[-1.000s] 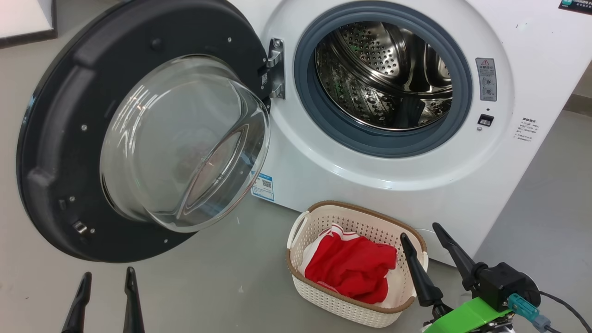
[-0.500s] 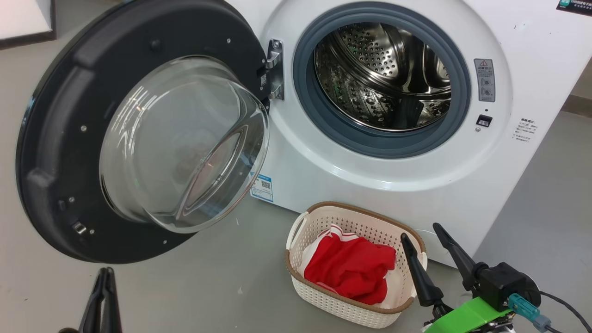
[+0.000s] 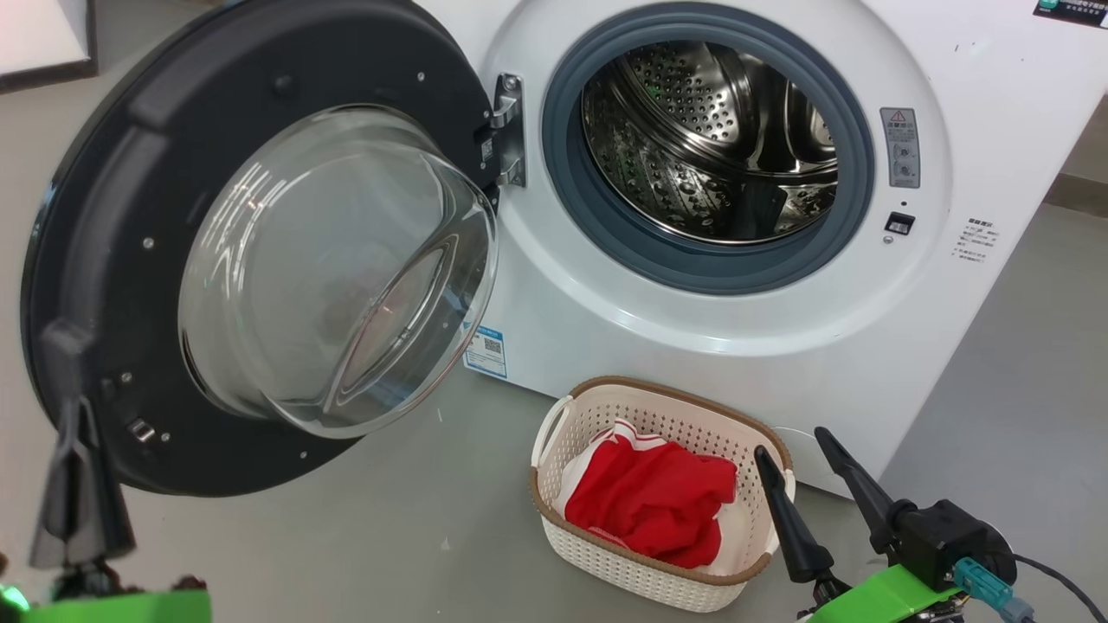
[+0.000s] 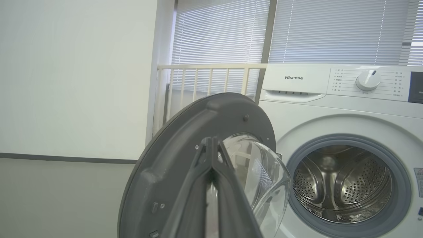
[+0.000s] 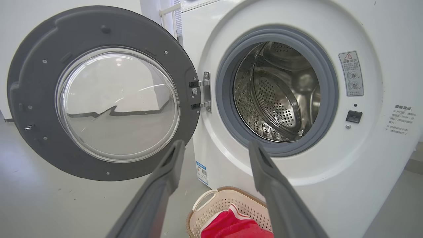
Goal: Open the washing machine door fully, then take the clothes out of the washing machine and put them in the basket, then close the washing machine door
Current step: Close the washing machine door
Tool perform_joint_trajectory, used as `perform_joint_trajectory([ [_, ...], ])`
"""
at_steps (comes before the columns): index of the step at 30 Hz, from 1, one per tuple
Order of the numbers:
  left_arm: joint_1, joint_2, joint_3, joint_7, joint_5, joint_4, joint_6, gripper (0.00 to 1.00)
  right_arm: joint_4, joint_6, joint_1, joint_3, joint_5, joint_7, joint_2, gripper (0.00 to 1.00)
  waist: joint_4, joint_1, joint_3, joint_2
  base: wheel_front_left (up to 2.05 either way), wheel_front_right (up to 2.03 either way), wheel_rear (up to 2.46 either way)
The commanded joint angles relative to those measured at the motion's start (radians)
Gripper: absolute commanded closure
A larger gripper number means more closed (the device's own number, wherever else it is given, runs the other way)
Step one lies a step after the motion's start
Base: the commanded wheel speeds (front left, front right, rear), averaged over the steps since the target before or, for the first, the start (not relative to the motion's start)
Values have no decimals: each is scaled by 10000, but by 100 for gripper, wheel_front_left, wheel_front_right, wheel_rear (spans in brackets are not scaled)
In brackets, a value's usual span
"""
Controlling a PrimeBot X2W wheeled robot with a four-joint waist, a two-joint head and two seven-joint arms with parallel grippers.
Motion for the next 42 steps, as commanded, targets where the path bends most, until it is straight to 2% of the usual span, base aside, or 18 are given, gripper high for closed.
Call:
perform_joint_trajectory([
  [1,-827,250,578,-89,-156,-37,-196,100,-233,63,-150,145,-89,-55,-33,0,-35,0,4,0,0,0,0],
  [6,-1878,270,1113,-123,-724,597,-562,100,-308,63,-103,143,-158,42,-33,0,-113,0,-22,0,0,0,0],
  [12,-3377,171,2138,-133,-2058,2065,-995,100,-379,63,-46,185,-179,139,-33,0,-278,0,-98,0,0,0,0],
  [15,-4258,423,2689,-75,-2891,3167,-1296,100,-429,63,-21,198,-179,170,-33,0,-411,0,-118,0,0,0,0],
  [19,-5123,674,3110,310,-3719,4272,-1469,100,-487,63,18,179,-199,212,-33,0,-518,0,-102,0,0,0,0],
  [24,-6370,1007,3681,1408,-4982,6058,-1359,100,-632,63,108,161,-318,365,-33,0,-689,0,-49,0,0,0,0],
  [29,-7299,1470,4043,2621,-5793,7847,-969,100,-842,63,144,96,-487,560,-33,0,-850,0,41,0,0,0,0],
  [34,-8040,1843,4040,3728,-6191,9289,-690,100,-1044,63,197,58,-621,752,-33,0,-983,0,115,0,0,0,0],
  [42,-8818,2379,3784,4549,-6272,10604,-844,100,-1287,63,170,62,-734,976,-33,0,-1292,0,312,0,0,0,0],
])
